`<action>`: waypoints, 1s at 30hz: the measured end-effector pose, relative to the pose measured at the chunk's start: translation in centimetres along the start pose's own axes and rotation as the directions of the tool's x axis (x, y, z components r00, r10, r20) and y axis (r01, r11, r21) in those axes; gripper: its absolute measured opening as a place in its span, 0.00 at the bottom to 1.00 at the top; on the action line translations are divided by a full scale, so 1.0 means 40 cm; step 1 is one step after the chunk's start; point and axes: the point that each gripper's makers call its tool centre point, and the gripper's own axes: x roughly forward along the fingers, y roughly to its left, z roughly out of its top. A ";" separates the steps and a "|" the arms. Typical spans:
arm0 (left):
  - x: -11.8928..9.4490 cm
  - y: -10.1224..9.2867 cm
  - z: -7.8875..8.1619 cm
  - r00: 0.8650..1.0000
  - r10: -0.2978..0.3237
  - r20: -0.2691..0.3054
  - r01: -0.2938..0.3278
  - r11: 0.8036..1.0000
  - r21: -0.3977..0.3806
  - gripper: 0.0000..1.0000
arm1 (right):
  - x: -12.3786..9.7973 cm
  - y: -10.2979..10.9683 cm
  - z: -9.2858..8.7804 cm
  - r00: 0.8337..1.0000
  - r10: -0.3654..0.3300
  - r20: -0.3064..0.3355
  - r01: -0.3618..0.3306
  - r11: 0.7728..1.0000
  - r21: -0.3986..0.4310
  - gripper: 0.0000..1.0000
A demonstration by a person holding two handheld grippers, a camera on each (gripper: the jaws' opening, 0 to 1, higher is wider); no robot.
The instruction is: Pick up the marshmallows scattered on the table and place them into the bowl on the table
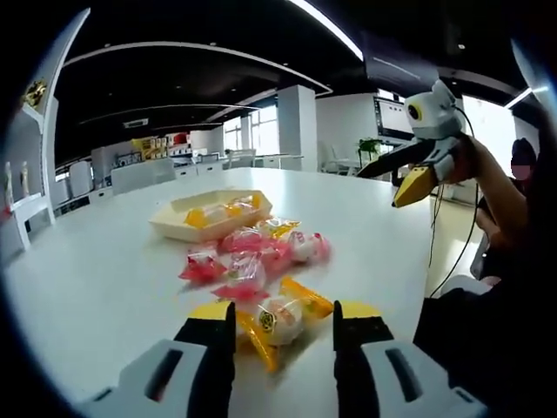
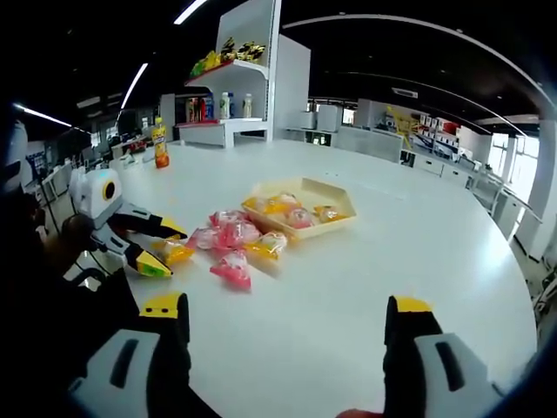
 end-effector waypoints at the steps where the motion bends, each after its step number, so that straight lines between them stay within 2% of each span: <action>1: 0.000 0.000 0.000 1.000 -0.001 0.000 0.001 1.000 -0.002 0.44 | 0.000 0.001 0.000 1.000 0.001 0.000 -0.001 1.000 -0.001 0.89; 9: 0.001 -0.003 -0.002 1.000 -0.011 0.002 0.011 1.000 -0.009 0.43 | 0.001 0.002 0.000 1.000 0.002 -0.003 -0.002 1.000 -0.003 0.89; 11: 0.002 -0.005 -0.009 1.000 -0.013 -0.013 0.013 1.000 -0.016 0.39 | 0.002 0.004 -0.001 1.000 0.003 -0.004 -0.003 1.000 -0.004 0.89; 17: -0.001 0.001 -0.006 1.000 0.001 -0.008 -0.001 1.000 -0.015 0.38 | 0.003 0.006 -0.003 1.000 0.006 -0.007 -0.006 1.000 -0.005 0.89; 18: -0.003 -0.001 -0.004 1.000 -0.001 -0.007 0.000 1.000 -0.026 0.34 | 0.003 0.006 -0.003 1.000 0.005 -0.007 -0.006 1.000 -0.007 0.89; 19: -0.004 -0.003 -0.002 1.000 -0.003 -0.003 0.003 0.999 -0.037 0.22 | 0.003 0.005 -0.002 1.000 0.005 -0.007 -0.005 1.000 -0.007 0.89; 20: -0.004 -0.006 0.006 1.000 -0.006 0.014 0.008 0.997 -0.082 0.23 | 0.003 0.005 -0.002 1.000 0.005 -0.008 -0.005 1.000 -0.006 0.89; 24: -0.005 -0.008 0.000 1.000 -0.008 0.002 0.008 0.999 -0.052 0.23 | 0.005 0.008 -0.005 1.000 0.007 -0.013 -0.007 1.000 -0.011 0.89; 30: -0.007 -0.007 0.000 1.000 -0.008 0.000 0.008 0.998 -0.059 0.21 | 0.006 0.012 -0.008 1.000 0.012 -0.017 -0.013 1.000 -0.015 0.89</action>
